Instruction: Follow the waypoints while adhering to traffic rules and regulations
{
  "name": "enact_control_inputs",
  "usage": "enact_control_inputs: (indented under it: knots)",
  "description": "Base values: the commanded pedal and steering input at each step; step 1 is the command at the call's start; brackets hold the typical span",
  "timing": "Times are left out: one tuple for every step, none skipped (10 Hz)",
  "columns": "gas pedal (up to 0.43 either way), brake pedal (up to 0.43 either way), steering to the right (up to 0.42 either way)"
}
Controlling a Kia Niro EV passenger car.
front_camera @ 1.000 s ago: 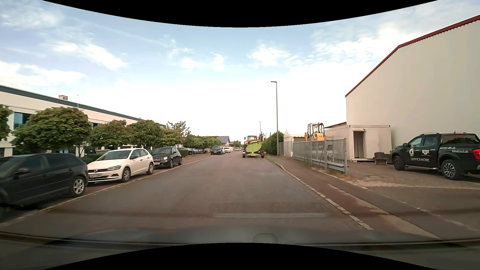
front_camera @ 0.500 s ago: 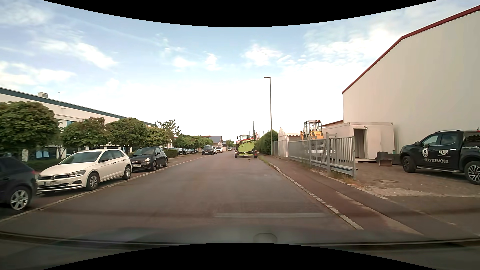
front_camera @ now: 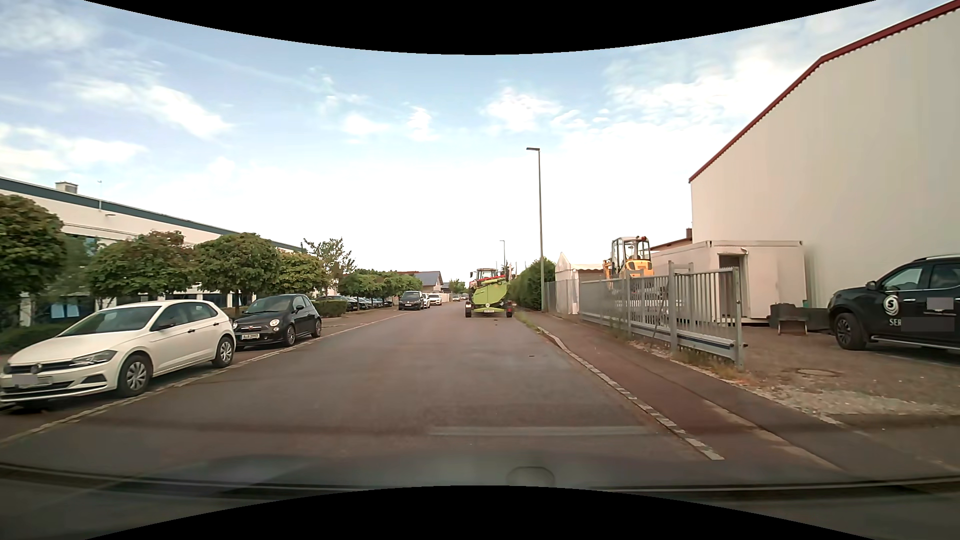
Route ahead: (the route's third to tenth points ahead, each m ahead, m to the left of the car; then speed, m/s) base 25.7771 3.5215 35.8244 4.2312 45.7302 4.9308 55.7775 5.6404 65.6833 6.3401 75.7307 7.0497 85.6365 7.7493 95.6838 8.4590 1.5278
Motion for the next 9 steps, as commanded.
enact_control_inputs:
  knots:
    - [0.0,0.213,0.003]
    - [0.0,0.213,0.004]
    - [0.0,0.22,0.004]
    - [0.0,0.22,0.003]
    - [0.0,0.22,0.002]
    - [0.0,0.232,0.0]
    - [0.0,0.238,-0.001]
    - [0.0,0.238,-0.001]
    - [0.0,0.238,-0.001]
